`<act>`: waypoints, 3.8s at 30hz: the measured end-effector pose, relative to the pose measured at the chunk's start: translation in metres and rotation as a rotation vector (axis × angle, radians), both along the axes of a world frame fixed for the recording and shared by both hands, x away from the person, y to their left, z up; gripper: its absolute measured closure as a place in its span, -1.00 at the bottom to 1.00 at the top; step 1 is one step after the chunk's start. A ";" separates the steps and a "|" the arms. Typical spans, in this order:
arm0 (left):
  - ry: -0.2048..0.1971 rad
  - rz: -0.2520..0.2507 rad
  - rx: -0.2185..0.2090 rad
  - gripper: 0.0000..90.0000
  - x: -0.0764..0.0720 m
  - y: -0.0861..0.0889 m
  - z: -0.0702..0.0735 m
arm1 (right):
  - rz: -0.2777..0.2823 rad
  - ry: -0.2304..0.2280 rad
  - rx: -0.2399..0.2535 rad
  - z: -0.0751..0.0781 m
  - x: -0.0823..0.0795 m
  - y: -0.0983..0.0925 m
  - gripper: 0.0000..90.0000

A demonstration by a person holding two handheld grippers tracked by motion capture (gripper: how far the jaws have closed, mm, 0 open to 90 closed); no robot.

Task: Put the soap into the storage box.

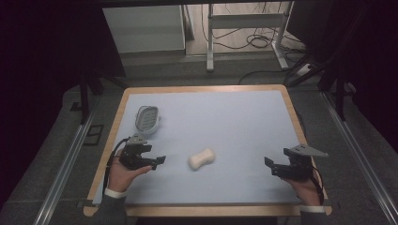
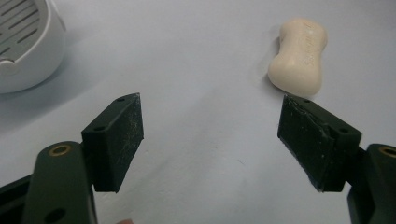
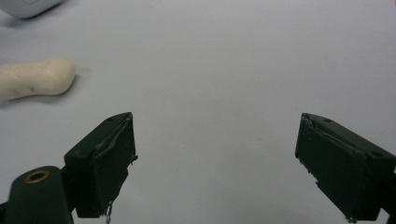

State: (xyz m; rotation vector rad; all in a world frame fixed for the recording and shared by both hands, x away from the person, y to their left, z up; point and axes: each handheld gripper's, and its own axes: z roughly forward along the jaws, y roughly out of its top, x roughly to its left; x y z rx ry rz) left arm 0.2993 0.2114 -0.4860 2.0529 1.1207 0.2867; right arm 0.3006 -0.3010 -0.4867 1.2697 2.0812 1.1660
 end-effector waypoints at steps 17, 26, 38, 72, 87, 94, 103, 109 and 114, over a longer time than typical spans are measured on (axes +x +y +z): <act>0.018 0.003 0.012 -0.49 0.001 0.002 -0.005 | 0.008 0.015 -0.026 -0.005 0.002 0.003 -0.74; 0.008 0.008 0.009 -0.47 -0.001 0.003 0.001 | 0.017 0.022 -0.006 -0.006 0.001 0.003 -0.74; 0.035 -0.011 0.058 -0.48 0.005 -0.007 0.019 | 0.010 0.018 -0.002 -0.006 0.000 -0.003 -0.74; 0.067 -0.153 0.168 -0.41 0.039 -0.066 0.031 | -0.017 0.022 -0.025 -0.008 0.001 -0.010 -0.74; 0.096 -0.223 0.209 -0.39 0.050 -0.102 0.028 | -0.027 0.029 -0.042 -0.011 0.002 -0.010 -0.74; 0.106 -0.241 0.230 -0.41 0.054 -0.114 0.026 | -0.042 0.032 -0.038 -0.011 0.002 -0.013 -0.74; 0.118 -0.270 0.254 -0.42 0.056 -0.131 0.022 | -0.044 0.036 -0.042 -0.012 0.002 -0.012 -0.74; 0.132 -0.312 0.294 -0.41 0.058 -0.144 0.017 | -0.050 0.043 -0.044 -0.013 0.003 -0.013 -0.74; 0.149 -0.327 0.317 -0.41 0.061 -0.152 0.011 | -0.052 0.044 -0.043 -0.013 0.003 -0.014 -0.74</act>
